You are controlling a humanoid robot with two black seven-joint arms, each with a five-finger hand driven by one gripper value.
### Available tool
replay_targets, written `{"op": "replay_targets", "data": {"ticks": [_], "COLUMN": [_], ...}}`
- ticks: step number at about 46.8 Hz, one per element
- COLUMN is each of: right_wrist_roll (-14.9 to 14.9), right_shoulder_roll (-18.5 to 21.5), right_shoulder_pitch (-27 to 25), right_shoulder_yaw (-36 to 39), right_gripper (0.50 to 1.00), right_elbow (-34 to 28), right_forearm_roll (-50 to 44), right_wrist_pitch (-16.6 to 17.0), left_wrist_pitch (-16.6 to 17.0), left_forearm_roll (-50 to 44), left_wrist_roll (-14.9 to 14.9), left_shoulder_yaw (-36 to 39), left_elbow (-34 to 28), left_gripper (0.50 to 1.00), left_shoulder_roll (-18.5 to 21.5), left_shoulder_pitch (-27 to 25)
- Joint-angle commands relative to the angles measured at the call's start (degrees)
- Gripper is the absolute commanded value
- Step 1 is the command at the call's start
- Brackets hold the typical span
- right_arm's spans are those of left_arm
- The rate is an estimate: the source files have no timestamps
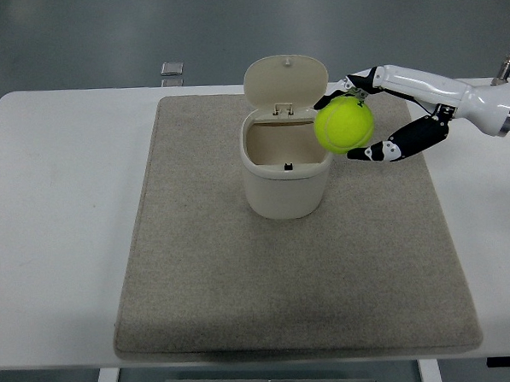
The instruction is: Pick up the tennis ball and place it in the box.
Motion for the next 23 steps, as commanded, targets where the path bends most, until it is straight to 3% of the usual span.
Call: {"op": "replay_targets", "data": {"ticks": [1,23], "right_wrist_roll": [-0.9,-2.5], "right_shoulder_roll": [1.3,4.4], "right_shoulder_pitch": [0.5,0.3], "right_shoulder_yaw": [0.0,-1.0], "right_gripper": [0.5,0.5], "right_elbow": [-0.8,-3.4], "right_forearm_roll": [0.1,0.6], "right_wrist_pitch": [-0.1,-0.1], "left_wrist_pitch": [0.0,0.0], "left_forearm_roll": [0.0,0.0], "left_wrist_roll": [0.0,0.0], "left_shoulder_yaw": [0.0,0.0], "left_elbow": [0.0,0.0], "left_gripper": [0.992,0.992], "left_shoulder_roll": [0.0,0.0], "left_shoulder_pitch": [0.0,0.0]}}
